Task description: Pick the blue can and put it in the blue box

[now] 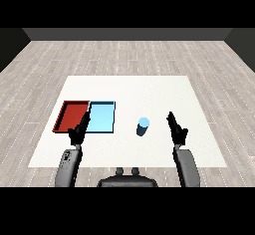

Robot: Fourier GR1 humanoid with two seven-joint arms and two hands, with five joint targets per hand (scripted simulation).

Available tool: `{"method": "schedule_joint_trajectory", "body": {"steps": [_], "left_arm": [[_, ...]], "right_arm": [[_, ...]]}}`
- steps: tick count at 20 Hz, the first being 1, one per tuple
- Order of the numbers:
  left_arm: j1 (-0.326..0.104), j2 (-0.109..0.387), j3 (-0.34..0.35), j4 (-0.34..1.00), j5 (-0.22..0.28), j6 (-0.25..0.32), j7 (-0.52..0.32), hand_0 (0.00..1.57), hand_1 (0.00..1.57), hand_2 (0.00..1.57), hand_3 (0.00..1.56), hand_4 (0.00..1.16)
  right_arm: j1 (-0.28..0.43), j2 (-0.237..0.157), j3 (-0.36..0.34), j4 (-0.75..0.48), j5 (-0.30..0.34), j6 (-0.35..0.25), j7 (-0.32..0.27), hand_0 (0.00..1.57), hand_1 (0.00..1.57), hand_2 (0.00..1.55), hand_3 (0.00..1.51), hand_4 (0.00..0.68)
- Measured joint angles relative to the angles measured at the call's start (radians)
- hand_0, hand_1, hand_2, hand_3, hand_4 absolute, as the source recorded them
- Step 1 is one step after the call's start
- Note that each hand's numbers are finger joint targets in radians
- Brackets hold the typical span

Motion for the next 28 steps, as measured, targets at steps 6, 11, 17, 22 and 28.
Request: {"method": "schedule_joint_trajectory", "body": {"steps": [6, 11, 17, 22, 28], "left_arm": [[0.015, -0.025, 0.009, -0.002, -0.007, 0.020, -0.007, 0.00, 0.00, 0.00, 0.00, 0.00], [0.015, -0.051, 0.033, -0.044, 0.019, 0.015, -0.213, 0.00, 0.00, 0.00, 0.00, 0.00], [0.025, -0.071, 0.029, -0.003, 0.018, 0.027, -0.361, 0.00, 0.00, 0.00, 0.00, 0.00], [0.019, -0.064, 0.045, 0.014, 0.029, 0.016, -0.389, 0.00, 0.00, 0.00, 0.00, 0.00], [0.027, -0.057, 0.050, -0.001, 0.025, 0.014, -0.393, 0.00, 0.00, 0.00, 0.00, 0.00]], "right_arm": [[0.019, 0.068, 0.097, -0.006, 0.063, -0.083, 0.055, 0.00, 0.00, 0.00, 0.00, 0.000], [0.022, 0.092, 0.183, -0.052, -0.008, -0.050, -0.124, 0.00, 0.00, 0.00, 0.00, 0.000], [0.043, 0.097, 0.233, -0.044, -0.029, -0.043, -0.237, 0.00, 0.00, 0.00, 0.00, 0.000], [0.038, 0.094, 0.242, -0.020, -0.039, -0.052, -0.277, 0.00, 0.00, 0.00, 0.00, 0.000], [0.043, 0.097, 0.224, -0.010, -0.041, -0.031, -0.288, 0.00, 0.00, 0.00, 0.00, 0.000]]}}
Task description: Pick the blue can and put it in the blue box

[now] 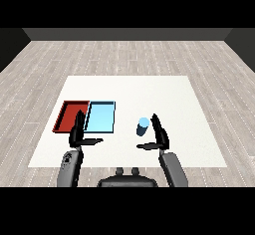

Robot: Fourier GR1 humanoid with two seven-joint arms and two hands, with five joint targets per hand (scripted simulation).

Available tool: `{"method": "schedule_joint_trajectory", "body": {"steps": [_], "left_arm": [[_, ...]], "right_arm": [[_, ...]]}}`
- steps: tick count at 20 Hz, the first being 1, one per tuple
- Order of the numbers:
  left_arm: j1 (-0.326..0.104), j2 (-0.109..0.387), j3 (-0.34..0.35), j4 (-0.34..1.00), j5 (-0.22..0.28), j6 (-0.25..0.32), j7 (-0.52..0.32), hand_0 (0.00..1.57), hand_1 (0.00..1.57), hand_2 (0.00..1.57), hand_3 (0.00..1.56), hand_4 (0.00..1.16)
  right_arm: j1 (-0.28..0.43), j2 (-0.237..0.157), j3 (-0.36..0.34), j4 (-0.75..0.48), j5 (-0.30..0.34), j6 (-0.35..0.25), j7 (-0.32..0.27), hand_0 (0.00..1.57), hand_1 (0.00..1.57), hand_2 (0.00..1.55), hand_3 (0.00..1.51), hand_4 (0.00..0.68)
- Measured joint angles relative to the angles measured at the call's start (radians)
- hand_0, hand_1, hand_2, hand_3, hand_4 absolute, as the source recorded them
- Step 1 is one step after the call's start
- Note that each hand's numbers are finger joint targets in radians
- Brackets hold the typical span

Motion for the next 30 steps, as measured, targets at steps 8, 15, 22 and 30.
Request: {"method": "schedule_joint_trajectory", "body": {"steps": [8, 15, 22, 30], "left_arm": [[-0.007, -0.001, 0.000, 0.003, -0.006, 0.001, -0.001, 0.00, 0.00, 0.00, 0.00, 0.00], [0.013, -0.001, -0.003, -0.028, -0.011, 0.005, 0.019, 0.00, 0.00, 0.00, 0.00, 0.00], [0.015, -0.008, -0.008, -0.043, -0.014, 0.012, 0.027, 0.00, 0.00, 0.00, 0.00, 0.00], [0.018, -0.011, -0.006, -0.025, -0.028, 0.021, 0.001, 0.00, 0.00, 0.00, 0.00, 0.00]], "right_arm": [[-0.046, 0.003, -0.035, 0.058, -0.020, 0.000, 0.007, 0.00, 0.00, 0.00, 0.00, 0.000], [-0.104, 0.004, -0.060, 0.184, -0.051, -0.028, -0.005, 0.00, 0.00, 0.00, 0.00, 0.000], [-0.155, 0.004, -0.091, 0.253, -0.081, -0.040, 0.005, 0.00, 0.00, 0.00, 0.00, 0.000], [-0.246, 0.004, -0.126, 0.423, -0.135, -0.033, -0.036, 0.00, 0.00, 0.00, 0.00, 0.000]]}}
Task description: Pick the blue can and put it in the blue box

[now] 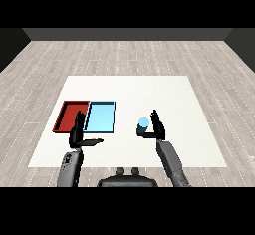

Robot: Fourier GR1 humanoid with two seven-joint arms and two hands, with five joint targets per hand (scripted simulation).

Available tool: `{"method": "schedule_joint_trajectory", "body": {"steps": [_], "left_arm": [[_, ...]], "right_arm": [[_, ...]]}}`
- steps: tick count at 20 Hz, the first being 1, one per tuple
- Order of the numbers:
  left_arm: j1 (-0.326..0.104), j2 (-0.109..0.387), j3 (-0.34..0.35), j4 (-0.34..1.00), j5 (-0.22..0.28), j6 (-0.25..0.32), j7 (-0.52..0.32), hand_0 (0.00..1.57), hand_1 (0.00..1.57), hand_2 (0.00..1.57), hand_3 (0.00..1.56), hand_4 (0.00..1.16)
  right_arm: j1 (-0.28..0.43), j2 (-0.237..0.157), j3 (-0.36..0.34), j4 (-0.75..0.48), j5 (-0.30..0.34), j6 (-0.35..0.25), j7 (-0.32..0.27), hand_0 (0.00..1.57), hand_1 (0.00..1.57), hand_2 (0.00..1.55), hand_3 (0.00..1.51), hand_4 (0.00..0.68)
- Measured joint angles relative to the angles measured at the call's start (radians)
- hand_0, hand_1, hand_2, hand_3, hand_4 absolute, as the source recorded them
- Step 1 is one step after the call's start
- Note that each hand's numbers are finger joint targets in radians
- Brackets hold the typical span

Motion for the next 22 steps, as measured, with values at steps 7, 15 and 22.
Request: {"method": "schedule_joint_trajectory", "body": {"steps": [7, 15, 22], "left_arm": [[-0.025, 0.003, 0.008, 0.017, -0.014, 0.018, -0.003, 0.00, 0.00, 0.00, 0.00, 0.00], [-0.010, 0.011, 0.015, 0.016, -0.008, 0.008, -0.022, 0.00, 0.00, 0.00, 0.00, 0.00], [-0.022, 0.005, 0.004, -0.032, -0.009, 0.020, 0.035, 0.00, 0.00, 0.00, 0.00, 0.00]], "right_arm": [[-0.041, 0.001, 0.024, 0.087, -0.055, -0.021, -0.030, 0.00, 0.00, 0.00, 0.00, 0.000], [-0.095, 0.000, 0.052, 0.143, -0.120, -0.041, -0.036, 0.00, 0.00, 0.00, 0.00, 0.000], [-0.129, 0.001, 0.093, 0.232, -0.185, -0.044, -0.099, 0.00, 0.00, 0.00, 0.00, 0.000]]}}
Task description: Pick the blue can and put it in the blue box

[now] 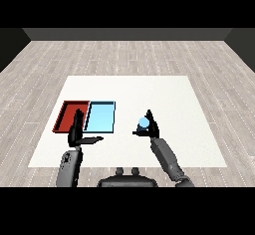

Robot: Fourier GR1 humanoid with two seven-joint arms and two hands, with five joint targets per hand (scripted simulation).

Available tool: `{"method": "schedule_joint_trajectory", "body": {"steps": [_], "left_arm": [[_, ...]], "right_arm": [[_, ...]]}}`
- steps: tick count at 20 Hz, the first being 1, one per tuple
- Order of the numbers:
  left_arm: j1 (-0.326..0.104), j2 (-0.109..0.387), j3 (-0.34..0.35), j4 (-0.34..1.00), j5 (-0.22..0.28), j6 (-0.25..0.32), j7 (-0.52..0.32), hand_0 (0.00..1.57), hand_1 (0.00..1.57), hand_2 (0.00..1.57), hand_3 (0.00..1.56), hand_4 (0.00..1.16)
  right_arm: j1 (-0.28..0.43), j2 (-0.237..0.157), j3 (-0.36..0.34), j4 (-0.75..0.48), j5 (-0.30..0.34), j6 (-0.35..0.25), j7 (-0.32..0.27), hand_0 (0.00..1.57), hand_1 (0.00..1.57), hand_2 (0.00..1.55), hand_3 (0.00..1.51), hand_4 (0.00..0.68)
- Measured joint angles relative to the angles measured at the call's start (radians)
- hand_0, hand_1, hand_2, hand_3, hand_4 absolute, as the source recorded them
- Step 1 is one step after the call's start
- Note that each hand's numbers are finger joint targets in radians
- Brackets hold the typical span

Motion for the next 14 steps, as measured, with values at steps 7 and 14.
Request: {"method": "schedule_joint_trajectory", "body": {"steps": [7, 14], "left_arm": [[0.003, 0.002, 0.002, 0.016, 0.005, -0.014, -0.013, 0.00, 0.00, 0.00, 0.00, 0.00], [0.012, -0.004, 0.001, 0.022, 0.015, -0.022, -0.034, 0.00, 0.00, 0.00, 0.00, 0.00]], "right_arm": [[-0.045, -0.002, 0.032, 0.025, -0.028, -0.054, 0.011, 0.00, 0.00, 0.00, 0.00, 0.000], [-0.083, -0.008, 0.018, 0.068, -0.013, -0.154, 0.048, 1.47, 1.47, 1.46, 1.45, 0.543]]}}
